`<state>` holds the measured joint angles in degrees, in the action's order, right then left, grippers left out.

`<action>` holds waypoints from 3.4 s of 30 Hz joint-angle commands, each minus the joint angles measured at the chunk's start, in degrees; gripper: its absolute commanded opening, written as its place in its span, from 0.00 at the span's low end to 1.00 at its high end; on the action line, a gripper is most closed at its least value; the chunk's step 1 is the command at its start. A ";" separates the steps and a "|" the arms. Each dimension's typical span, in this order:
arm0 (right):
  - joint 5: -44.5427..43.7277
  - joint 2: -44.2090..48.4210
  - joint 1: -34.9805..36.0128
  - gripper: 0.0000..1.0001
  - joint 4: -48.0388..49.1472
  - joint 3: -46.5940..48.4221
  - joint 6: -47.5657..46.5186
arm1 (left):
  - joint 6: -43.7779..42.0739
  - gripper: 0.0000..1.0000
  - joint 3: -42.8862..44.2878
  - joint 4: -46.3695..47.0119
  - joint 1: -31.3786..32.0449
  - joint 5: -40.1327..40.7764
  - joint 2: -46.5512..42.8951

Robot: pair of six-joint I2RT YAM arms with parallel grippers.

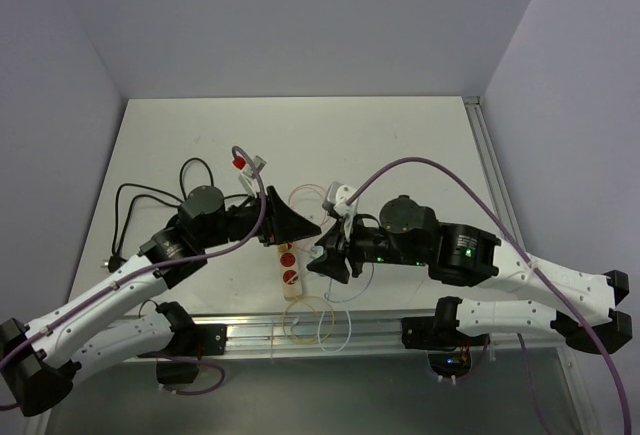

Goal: Insert the plug

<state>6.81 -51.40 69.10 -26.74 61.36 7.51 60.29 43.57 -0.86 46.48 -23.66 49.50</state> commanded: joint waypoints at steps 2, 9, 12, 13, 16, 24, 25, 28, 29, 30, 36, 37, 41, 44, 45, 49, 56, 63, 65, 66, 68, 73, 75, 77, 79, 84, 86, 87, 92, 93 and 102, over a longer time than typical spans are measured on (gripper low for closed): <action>0.75 -1.07 1.74 0.00 -2.52 3.85 -3.38 | 6.68 0.79 -3.75 7.28 0.10 -8.16 -1.76; -3.64 -1.07 1.74 0.00 -2.97 2.97 -3.55 | 6.85 0.79 -5.25 4.03 0.02 -8.07 -4.85; -5.40 -2.30 1.83 0.00 -4.19 3.85 -3.55 | 7.29 0.79 -6.30 5.34 0.10 -10.17 -4.06; -5.49 -3.17 1.83 0.00 -4.54 4.37 -3.81 | 7.47 0.79 -6.57 5.52 0.02 -10.61 -3.36; -5.14 -3.80 1.74 0.00 -4.20 4.64 -3.99 | 6.60 0.80 -5.96 4.82 0.10 -11.23 -1.52; -5.14 -7.57 1.83 0.00 -5.60 7.36 -4.78 | 5.01 0.79 -3.94 2.28 0.81 -12.90 2.44; -5.14 -8.45 1.74 0.00 -5.78 7.98 -4.78 | 4.40 0.79 -3.76 1.57 0.89 -12.99 3.41; -5.66 -10.47 1.83 0.00 -6.92 9.12 -4.96 | 3.34 0.78 -3.58 1.04 1.07 -14.13 4.64; -5.93 -11.00 1.74 0.00 -7.79 9.39 -5.05 | 3.43 0.78 -3.76 1.04 1.24 -14.22 4.82; -6.19 -11.53 1.83 0.00 -8.06 9.65 -5.13 | 3.43 0.77 -4.11 1.04 1.16 -14.39 4.82; -6.72 -14.25 1.74 0.00 -9.12 10.88 -4.78 | 2.99 0.67 -5.33 -0.72 1.16 -16.06 7.02; -8.37 -14.34 1.74 0.00 -9.20 10.97 -4.70 | 3.25 0.64 -5.69 -0.37 1.16 -16.24 6.84; -9.97 -14.96 1.74 0.00 -9.47 10.79 -4.52 | 4.30 0.50 -6.92 3.21 1.16 -17.38 6.40; -10.32 -15.31 1.74 0.00 -8.77 10.62 -4.17 | 6.24 0.27 -8.15 7.08 1.16 -18.35 5.96; -10.67 -15.14 1.83 0.00 -8.59 10.53 -3.82 | 6.15 0.13 -8.24 7.28 1.16 -18.18 5.88; -11.64 -14.26 1.74 0.15 -7.89 9.65 -2.85 | 3.78 0.00 -7.01 3.41 1.16 -13.88 4.39; -14.98 -9.78 1.83 0.74 -7.71 6.14 0.48 | 1.50 0.00 -6.92 3.33 1.16 -6.32 1.57; -19.36 3.48 1.30 0.96 -7.44 0.34 8.38 | -6.06 0.00 -7.01 1.48 1.16 0.19 -2.02; -24.18 6.38 0.43 0.96 -8.24 -0.10 14.51 | -7.98 0.00 -8.58 3.22 1.24 1.24 -4.83; -24.38 7.09 0.07 0.96 -8.24 -0.19 16.73 | -8.52 0.00 -9.11 3.67 1.16 1.86 -5.80; -24.21 7.71 -0.98 0.93 -8.15 0.16 24.69 | -10.62 0.01 -9.47 3.68 1.16 4.57 -7.48; -23.26 5.70 -5.11 0.73 -7.72 2.27 38.80 | -14.23 0.00 -8.77 4.73 1.16 7.05 -10.20; -17.81 3.24 -8.26 0.68 -5.96 3.14 41.09 | -15.46 0.00 -8.24 5.26 1.16 7.57 -10.56; -16.31 -0.35 -10.12 0.66 -6.30 5.94 43.45 | -17.04 0.00 -7.45 5.08 1.16 7.84 -10.56; -15.95 -2.73 -11.53 0.63 -7.18 7.97 44.43 | -18.19 0.00 -6.75 4.64 1.16 8.54 -10.56; -14.20 -9.50 -13.02 0.58 -7.89 12.20 47.42 | -22.14 0.00 -4.29 3.24 1.16 10.12 -10.21; -13.14 -11.78 -14.25 0.55 -9.12 13.16 48.22 | -23.28 0.00 -3.23 2.54 1.16 11.09 -9.95; -12.96 -12.23 -14.34 0.54 -9.12 13.17 48.13 | -23.55 0.01 -2.97 2.53 1.16 11.18 -9.94; -9.54 -12.76 -15.39 0.52 -5.17 9.83 49.01 | -24.08 0.00 -2.26 3.59 1.16 10.57 -8.81; -8.66 -13.11 -15.66 0.50 -4.38 9.83 48.92 | -24.08 0.00 -2.18 3.67 1.16 10.30 -8.45; -8.12 -14.26 -16.45 0.00 -4.81 10.27 46.55 | -22.94 0.00 -1.47 2.45 1.24 14.86 -7.92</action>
<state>-1.34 -67.18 52.97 -32.93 71.07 55.33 37.54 39.00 -1.10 47.46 -12.32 42.85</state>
